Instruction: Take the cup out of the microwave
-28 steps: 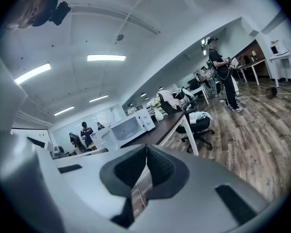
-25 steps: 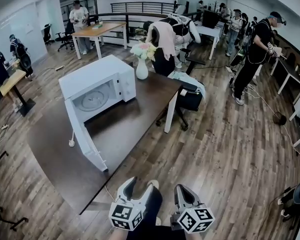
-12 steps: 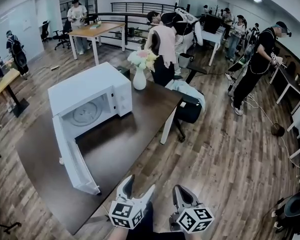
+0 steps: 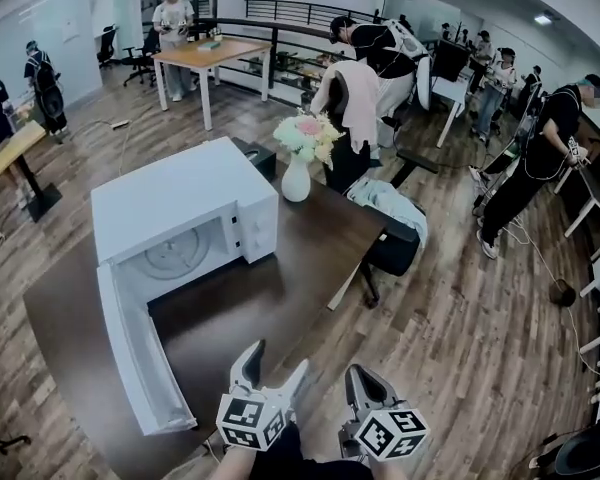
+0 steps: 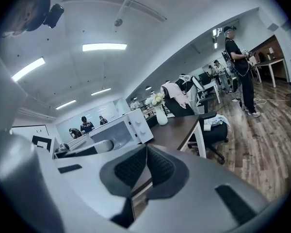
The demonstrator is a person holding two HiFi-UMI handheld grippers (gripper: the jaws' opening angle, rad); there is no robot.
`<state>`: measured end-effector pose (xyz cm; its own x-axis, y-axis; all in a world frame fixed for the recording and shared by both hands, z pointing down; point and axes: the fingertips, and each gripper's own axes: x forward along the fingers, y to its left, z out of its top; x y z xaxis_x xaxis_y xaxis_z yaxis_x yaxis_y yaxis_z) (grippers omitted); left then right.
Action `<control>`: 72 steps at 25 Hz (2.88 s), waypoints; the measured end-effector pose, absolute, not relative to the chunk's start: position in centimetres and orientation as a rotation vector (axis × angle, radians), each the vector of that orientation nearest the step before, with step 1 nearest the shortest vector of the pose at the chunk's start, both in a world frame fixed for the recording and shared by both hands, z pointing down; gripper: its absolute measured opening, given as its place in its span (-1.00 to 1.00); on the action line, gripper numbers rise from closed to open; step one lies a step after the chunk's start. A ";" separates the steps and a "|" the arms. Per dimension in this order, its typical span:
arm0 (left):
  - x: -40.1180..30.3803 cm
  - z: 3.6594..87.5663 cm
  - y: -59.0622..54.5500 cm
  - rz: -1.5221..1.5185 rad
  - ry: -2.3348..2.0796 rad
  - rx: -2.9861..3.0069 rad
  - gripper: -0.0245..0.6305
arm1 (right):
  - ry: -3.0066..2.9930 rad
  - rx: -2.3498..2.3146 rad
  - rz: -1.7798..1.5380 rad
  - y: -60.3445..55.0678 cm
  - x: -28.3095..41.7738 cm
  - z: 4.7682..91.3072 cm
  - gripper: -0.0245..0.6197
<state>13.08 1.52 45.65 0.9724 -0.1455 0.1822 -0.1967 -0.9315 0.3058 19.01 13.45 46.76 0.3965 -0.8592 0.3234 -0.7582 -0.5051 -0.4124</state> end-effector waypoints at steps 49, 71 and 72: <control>11.8 51.1 -19.2 0.090 -1.494 2.270 0.24 | 2.542 -1.671 -1.059 -18.2 26.0 53.4 -0.94; 12.5 51.2 -21.2 0.097 -1.701 2.123 0.28 | 2.774 -1.401 -1.148 -20.1 25.2 54.6 -0.94; 12.6 51.2 -21.9 0.095 -1.698 2.129 0.29 | 2.773 -1.404 -1.145 -20.0 25.2 54.6 -0.94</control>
<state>12.56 -21.87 51.23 0.2543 -0.9180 0.3044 -0.9462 -0.1711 0.2748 25.23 -20.04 54.58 -0.6289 -0.6457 0.4330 -0.7631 0.4060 -0.5028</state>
